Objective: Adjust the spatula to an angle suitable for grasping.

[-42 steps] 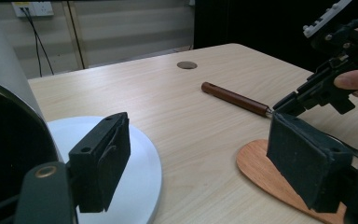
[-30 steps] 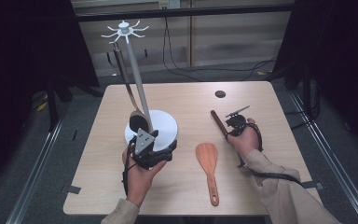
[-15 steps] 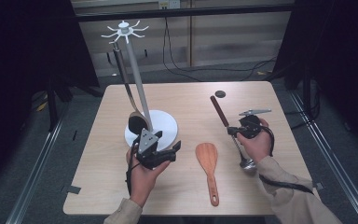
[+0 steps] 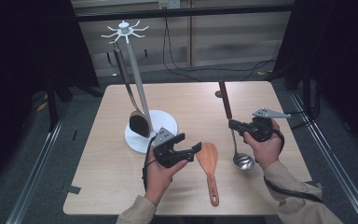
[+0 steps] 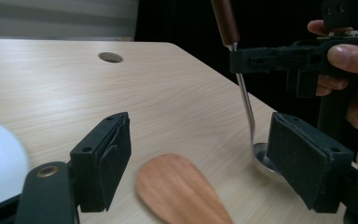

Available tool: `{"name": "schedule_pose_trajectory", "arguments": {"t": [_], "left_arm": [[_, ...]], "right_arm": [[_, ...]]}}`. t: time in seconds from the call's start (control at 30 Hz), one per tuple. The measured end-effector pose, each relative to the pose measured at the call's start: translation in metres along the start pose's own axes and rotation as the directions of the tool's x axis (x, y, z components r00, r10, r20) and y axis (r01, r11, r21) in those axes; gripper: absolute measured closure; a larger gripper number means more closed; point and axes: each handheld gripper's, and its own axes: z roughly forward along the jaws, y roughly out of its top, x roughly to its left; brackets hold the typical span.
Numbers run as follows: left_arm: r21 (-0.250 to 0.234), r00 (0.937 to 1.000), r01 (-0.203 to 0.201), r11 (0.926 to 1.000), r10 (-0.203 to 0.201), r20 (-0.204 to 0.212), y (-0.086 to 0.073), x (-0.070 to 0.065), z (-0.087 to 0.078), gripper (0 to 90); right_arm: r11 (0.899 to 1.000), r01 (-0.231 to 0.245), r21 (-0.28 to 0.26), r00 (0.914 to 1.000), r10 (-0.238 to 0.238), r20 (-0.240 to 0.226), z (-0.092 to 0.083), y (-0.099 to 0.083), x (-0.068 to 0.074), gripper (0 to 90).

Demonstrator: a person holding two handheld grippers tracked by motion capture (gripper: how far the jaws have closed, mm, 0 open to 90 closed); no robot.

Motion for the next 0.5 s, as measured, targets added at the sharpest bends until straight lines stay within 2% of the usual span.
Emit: {"name": "schedule_pose_trajectory", "arguments": {"t": [0.17, 0.3, 0.37, 0.4, 0.5], "left_arm": [[-0.014, 0.9983, 0.032, 0.9994, -0.031, 0.049, 0.006, -0.009, 0.018, 28.3], [0.004, 0.9960, 0.056, 0.9984, -0.056, 0.069, 0.011, -0.014, 0.028, 35.6], [0.009, 0.9905, 0.089, 0.9960, -0.089, 0.104, 0.012, -0.017, 0.033, 41.4], [0.014, 0.9914, 0.088, 0.9960, -0.089, 0.096, 0.013, -0.019, 0.035, 43.9], [0.018, 0.9862, 0.119, 0.9928, -0.120, 0.114, 0.015, -0.020, 0.039, 50.6]], "right_arm": [[0.999, 0.004, -0.044, 0.9994, -0.005, -0.033, -0.006, 0.005, 0.011, 86.2], [0.999, 0.004, -0.044, 0.9983, -0.007, -0.058, -0.005, 0.008, 0.022, 86.2], [0.999, 0.011, -0.049, 0.9978, -0.014, -0.064, -0.004, 0.008, 0.024, 86.2], [0.999, 0.015, -0.045, 0.9975, -0.018, -0.068, -0.004, 0.009, 0.027, 86.2], [0.999, 0.022, -0.050, 0.9966, -0.026, -0.078, -0.004, 0.009, 0.032, 86.2]]}}
